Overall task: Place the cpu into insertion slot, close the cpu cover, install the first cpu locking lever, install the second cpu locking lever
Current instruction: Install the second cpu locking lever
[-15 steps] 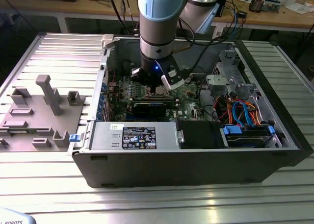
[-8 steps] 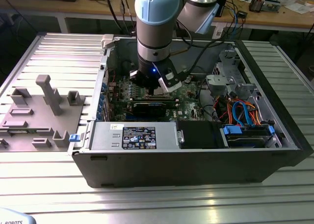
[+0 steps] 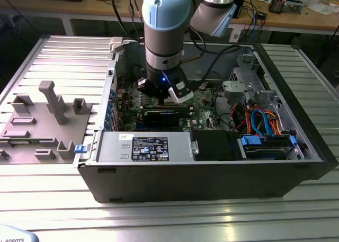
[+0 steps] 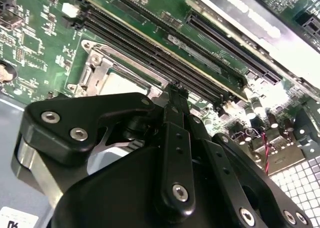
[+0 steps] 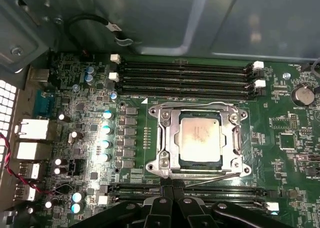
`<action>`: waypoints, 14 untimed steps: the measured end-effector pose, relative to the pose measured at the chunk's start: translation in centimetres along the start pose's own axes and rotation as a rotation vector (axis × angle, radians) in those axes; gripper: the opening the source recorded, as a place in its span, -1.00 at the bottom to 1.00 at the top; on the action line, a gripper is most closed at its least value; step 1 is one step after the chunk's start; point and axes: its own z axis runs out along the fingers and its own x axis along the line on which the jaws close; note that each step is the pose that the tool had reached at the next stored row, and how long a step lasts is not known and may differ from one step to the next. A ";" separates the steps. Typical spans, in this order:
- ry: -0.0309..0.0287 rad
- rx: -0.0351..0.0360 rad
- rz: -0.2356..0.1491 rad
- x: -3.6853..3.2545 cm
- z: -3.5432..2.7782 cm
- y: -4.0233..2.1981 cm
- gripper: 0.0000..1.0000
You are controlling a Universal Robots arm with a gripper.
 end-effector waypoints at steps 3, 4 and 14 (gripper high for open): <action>-0.0002 -0.0057 0.000 0.70 0.21 -0.03 -0.79; -0.0003 -0.0064 0.000 0.82 0.25 -0.03 -0.79; 0.0009 -0.0150 -0.006 1.45 1.13 -0.18 -0.79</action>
